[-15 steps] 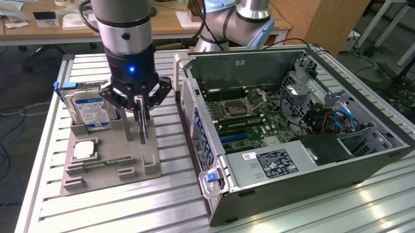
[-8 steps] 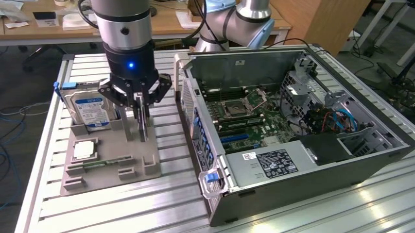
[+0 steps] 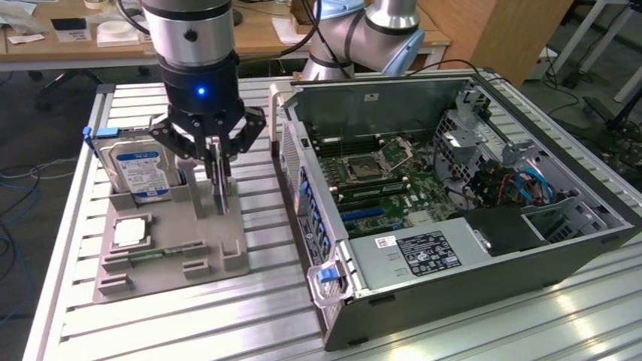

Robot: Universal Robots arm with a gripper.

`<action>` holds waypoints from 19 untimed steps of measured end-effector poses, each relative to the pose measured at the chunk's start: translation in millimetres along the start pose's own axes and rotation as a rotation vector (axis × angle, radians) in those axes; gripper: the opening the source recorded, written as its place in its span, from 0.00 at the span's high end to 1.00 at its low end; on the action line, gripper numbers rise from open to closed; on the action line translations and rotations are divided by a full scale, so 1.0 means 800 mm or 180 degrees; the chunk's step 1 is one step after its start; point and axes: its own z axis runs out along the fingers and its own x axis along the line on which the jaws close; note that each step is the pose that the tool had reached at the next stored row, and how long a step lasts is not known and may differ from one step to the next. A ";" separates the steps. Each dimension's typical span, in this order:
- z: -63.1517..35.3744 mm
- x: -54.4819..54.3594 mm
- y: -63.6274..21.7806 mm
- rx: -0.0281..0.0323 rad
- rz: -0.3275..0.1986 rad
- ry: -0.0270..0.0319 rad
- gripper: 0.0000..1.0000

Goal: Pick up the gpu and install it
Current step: 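Pick up the gpu and move the gpu toward the slot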

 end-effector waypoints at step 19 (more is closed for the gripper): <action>-0.042 -0.001 0.001 -0.0008 0.0000 0.0000 0.72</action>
